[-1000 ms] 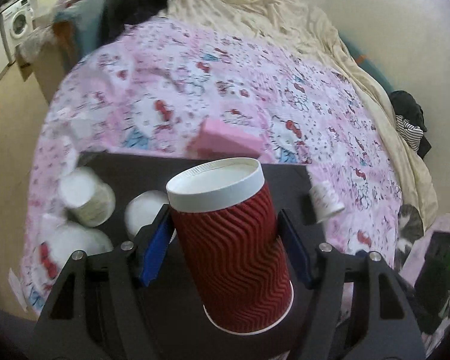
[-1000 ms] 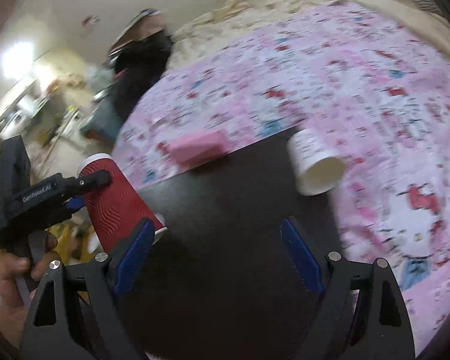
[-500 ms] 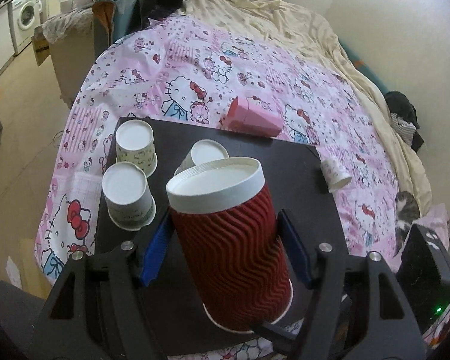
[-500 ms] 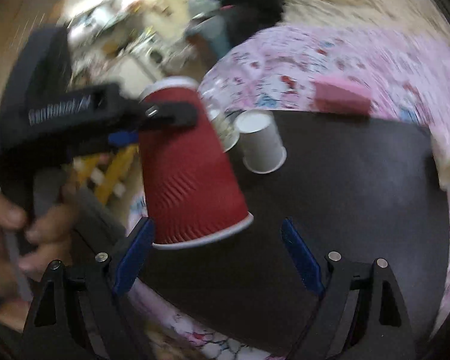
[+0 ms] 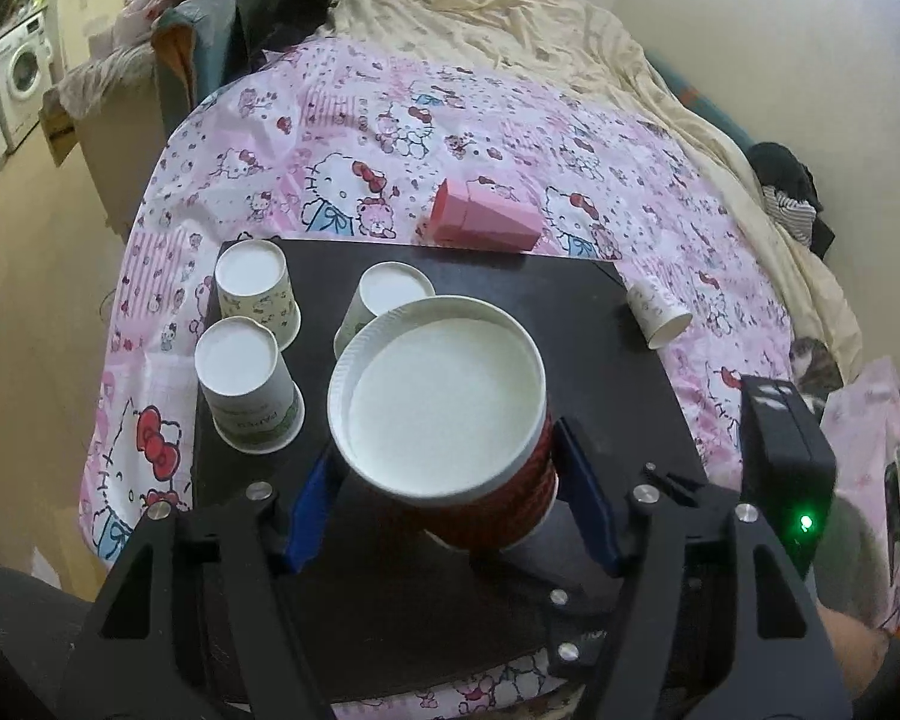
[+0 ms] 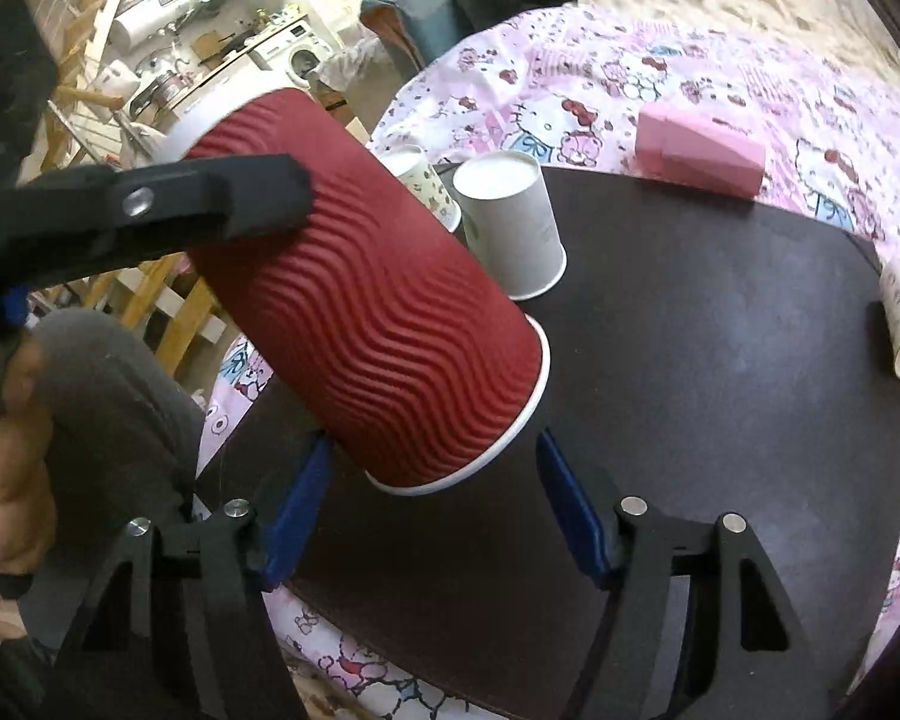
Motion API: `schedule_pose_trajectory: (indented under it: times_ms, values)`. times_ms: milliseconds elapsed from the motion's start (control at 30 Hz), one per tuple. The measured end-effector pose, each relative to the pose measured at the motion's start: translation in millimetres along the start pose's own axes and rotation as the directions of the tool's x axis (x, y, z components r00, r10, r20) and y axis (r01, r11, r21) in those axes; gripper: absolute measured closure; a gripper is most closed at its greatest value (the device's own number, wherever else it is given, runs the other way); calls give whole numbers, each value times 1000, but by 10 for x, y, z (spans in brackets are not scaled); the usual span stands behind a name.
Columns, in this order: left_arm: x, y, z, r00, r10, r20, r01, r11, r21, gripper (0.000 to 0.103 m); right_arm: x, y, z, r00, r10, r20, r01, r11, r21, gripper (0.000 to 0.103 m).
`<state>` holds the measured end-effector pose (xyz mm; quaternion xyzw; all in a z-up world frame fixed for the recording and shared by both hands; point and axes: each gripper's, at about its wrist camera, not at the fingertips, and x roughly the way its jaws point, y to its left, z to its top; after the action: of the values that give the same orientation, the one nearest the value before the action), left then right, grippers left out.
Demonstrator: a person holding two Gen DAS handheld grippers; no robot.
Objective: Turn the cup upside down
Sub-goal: 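Lift the red wavy cup and turn it rim-down toward the board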
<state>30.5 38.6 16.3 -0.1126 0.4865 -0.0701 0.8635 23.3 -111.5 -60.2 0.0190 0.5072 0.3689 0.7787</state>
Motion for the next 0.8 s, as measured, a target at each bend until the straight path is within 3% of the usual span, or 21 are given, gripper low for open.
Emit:
schedule_pose_trajectory:
  times_ms: [200,333,433,533,633,667,733,800]
  values:
    - [-159,90,24,991,137,-6,-137,990,15,39,-24,-88,12,999,35,-2,-35,997,62,31]
    - [-273,188,-51,961,275,-11,-273,959,71,39,-276,-192,-1,997,42,65,-49,991,124,29]
    - [-249,303,-141,949,310,-46,-308,950,58,39,-486,-303,-39,992,8,122,-28,985,168,12]
    - [-166,380,-220,919,391,-50,-387,920,64,39,-699,-424,-110,984,-27,176,-10,978,207,9]
    - [-4,441,-274,908,406,-101,-401,914,61,39,-786,-513,-158,983,-41,179,-1,973,230,9]
    - [27,461,-293,907,410,-99,-406,912,59,39,-802,-538,-174,983,-41,178,-3,971,241,9]
    - [89,459,-307,885,460,-73,-454,887,85,39,-820,-559,-169,983,-34,182,-13,967,254,9]
    - [127,493,-303,885,460,-72,-455,887,79,39,-846,-532,-154,981,-33,191,-15,969,247,9]
